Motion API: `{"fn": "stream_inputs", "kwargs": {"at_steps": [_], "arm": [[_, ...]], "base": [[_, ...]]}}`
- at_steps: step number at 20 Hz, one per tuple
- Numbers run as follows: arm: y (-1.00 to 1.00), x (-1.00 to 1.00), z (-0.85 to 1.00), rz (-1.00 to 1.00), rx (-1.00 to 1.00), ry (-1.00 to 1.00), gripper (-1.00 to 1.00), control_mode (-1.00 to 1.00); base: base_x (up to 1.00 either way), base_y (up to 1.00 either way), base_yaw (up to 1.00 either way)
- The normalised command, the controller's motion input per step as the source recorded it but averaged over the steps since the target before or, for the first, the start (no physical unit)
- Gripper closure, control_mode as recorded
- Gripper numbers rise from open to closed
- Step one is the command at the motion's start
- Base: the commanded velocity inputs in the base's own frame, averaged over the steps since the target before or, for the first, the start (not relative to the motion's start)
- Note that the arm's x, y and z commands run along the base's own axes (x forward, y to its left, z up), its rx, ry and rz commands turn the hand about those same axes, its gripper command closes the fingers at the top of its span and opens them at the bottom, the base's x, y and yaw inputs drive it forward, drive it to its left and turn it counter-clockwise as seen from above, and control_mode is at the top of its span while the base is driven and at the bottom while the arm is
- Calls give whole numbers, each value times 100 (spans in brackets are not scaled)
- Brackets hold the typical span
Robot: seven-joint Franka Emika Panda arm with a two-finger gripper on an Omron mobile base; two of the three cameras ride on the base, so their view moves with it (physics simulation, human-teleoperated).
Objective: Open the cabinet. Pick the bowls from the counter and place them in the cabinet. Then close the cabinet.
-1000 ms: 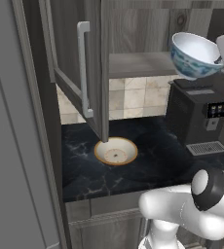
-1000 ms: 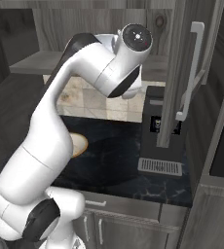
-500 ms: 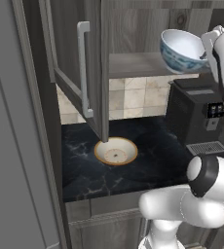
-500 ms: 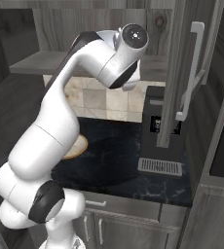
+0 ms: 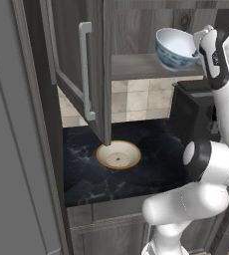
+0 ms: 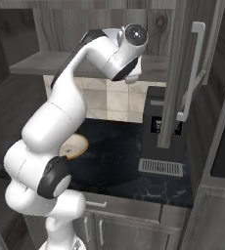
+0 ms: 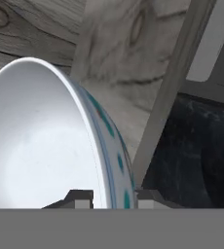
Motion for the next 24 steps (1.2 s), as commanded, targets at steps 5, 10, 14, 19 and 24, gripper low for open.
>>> {"fn": "stream_inputs", "kwargs": {"at_steps": [5,10,14,19,24], "arm": [[0,83,0,0,0,0,100,-100],[0,82,0,0,-2,0,100,-100],[0,68,0,0,-10,1,100,-100],[1,56,-1,0,-16,3,100,-100],[0,15,0,0,-5,3,100,-100]], "base": [[0,0,0],[0,0,0],[0,0,0],[0,0,0],[0,0,0]]}}
